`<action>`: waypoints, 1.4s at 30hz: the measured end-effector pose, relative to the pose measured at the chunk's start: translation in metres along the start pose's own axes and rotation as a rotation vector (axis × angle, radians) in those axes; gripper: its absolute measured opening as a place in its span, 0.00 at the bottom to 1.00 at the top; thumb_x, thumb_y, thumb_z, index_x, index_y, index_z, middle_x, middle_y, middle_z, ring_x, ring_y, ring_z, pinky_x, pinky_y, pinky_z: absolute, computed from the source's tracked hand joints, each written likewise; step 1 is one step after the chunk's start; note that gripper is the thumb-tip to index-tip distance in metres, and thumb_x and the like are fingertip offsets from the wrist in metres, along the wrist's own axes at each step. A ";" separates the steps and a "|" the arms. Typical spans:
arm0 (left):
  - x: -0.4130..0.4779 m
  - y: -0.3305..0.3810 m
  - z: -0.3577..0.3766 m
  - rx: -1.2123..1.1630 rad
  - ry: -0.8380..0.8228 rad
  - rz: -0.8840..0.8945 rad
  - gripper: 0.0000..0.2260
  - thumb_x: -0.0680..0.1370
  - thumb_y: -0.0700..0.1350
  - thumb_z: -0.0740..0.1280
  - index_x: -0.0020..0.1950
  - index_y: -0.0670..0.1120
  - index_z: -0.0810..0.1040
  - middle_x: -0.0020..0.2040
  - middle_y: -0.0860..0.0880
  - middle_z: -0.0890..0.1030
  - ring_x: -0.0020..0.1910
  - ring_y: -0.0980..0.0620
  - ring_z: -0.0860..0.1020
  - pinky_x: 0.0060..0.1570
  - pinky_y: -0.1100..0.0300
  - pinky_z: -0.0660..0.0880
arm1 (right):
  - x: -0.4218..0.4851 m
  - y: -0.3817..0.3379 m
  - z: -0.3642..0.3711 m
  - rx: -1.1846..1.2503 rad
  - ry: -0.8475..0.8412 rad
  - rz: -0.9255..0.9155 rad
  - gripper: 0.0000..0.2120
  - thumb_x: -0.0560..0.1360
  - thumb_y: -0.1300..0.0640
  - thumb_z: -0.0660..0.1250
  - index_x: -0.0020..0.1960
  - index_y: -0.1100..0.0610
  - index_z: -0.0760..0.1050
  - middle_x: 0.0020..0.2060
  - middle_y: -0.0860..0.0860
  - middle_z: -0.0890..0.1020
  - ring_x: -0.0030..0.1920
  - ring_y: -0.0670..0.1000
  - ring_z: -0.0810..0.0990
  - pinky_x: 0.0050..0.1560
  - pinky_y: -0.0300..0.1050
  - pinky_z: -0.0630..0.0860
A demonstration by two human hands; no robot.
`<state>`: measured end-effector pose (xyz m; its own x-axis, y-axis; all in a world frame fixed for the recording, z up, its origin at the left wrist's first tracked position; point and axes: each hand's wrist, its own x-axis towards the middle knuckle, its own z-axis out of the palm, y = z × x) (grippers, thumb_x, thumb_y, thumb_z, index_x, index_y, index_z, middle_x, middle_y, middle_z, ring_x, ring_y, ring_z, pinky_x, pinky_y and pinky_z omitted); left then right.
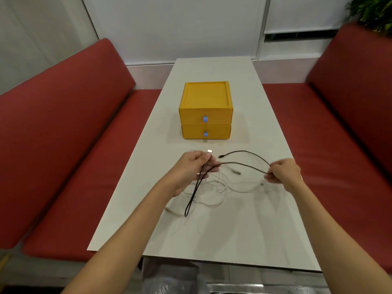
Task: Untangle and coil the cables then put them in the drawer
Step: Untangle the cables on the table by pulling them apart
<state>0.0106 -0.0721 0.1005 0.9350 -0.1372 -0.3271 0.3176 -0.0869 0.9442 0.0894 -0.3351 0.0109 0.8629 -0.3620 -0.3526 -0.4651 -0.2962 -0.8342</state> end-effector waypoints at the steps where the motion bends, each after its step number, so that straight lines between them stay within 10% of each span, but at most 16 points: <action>1: 0.000 -0.002 0.001 0.050 0.023 0.000 0.13 0.83 0.49 0.57 0.53 0.42 0.77 0.52 0.46 0.84 0.53 0.51 0.83 0.55 0.54 0.74 | 0.002 0.011 -0.002 -0.102 0.011 -0.008 0.08 0.70 0.74 0.61 0.45 0.71 0.78 0.36 0.63 0.80 0.26 0.56 0.81 0.34 0.50 0.83; 6: -0.002 -0.003 0.001 -0.067 0.172 0.010 0.12 0.83 0.50 0.57 0.50 0.45 0.75 0.35 0.49 0.81 0.28 0.54 0.78 0.29 0.63 0.73 | 0.004 0.026 -0.016 -0.350 0.006 -0.171 0.11 0.69 0.72 0.63 0.48 0.65 0.81 0.34 0.58 0.79 0.46 0.61 0.81 0.49 0.53 0.80; 11: 0.001 0.004 -0.010 -0.271 0.264 0.003 0.11 0.83 0.49 0.59 0.48 0.46 0.77 0.30 0.53 0.71 0.21 0.58 0.63 0.21 0.67 0.59 | 0.008 0.028 -0.023 -0.381 -0.015 -0.253 0.08 0.71 0.70 0.66 0.49 0.63 0.81 0.34 0.59 0.80 0.36 0.57 0.79 0.47 0.47 0.78; 19: -0.006 0.004 -0.015 -0.398 0.235 -0.050 0.09 0.81 0.46 0.61 0.48 0.45 0.79 0.30 0.53 0.77 0.25 0.57 0.69 0.23 0.67 0.63 | 0.004 0.022 -0.010 -0.638 -0.019 -0.362 0.11 0.74 0.62 0.65 0.55 0.61 0.79 0.50 0.59 0.82 0.51 0.59 0.78 0.50 0.48 0.74; 26: -0.010 -0.007 -0.012 -0.279 0.227 -0.033 0.07 0.78 0.44 0.67 0.54 0.43 0.80 0.37 0.51 0.78 0.28 0.57 0.72 0.29 0.66 0.69 | -0.019 0.004 0.006 -0.567 -0.138 -0.557 0.11 0.76 0.64 0.60 0.53 0.59 0.80 0.47 0.54 0.81 0.37 0.49 0.76 0.38 0.36 0.69; 35: -0.014 -0.013 -0.013 -0.217 0.222 -0.036 0.08 0.79 0.44 0.66 0.55 0.43 0.81 0.39 0.52 0.79 0.30 0.57 0.73 0.31 0.66 0.70 | -0.012 -0.003 0.058 -0.686 -0.187 -0.555 0.16 0.77 0.63 0.61 0.64 0.62 0.74 0.59 0.61 0.77 0.60 0.60 0.75 0.55 0.50 0.74; 42: -0.018 -0.014 -0.016 -0.188 0.223 -0.005 0.09 0.79 0.44 0.66 0.55 0.43 0.81 0.41 0.51 0.81 0.32 0.56 0.76 0.32 0.66 0.74 | -0.009 0.008 0.077 -0.790 -0.107 -0.540 0.08 0.77 0.62 0.59 0.51 0.63 0.76 0.52 0.59 0.75 0.49 0.59 0.76 0.45 0.49 0.73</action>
<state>-0.0080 -0.0529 0.0935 0.9383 0.0848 -0.3352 0.3267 0.1002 0.9398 0.0929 -0.2659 -0.0250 0.9949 0.0683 -0.0741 0.0349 -0.9233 -0.3825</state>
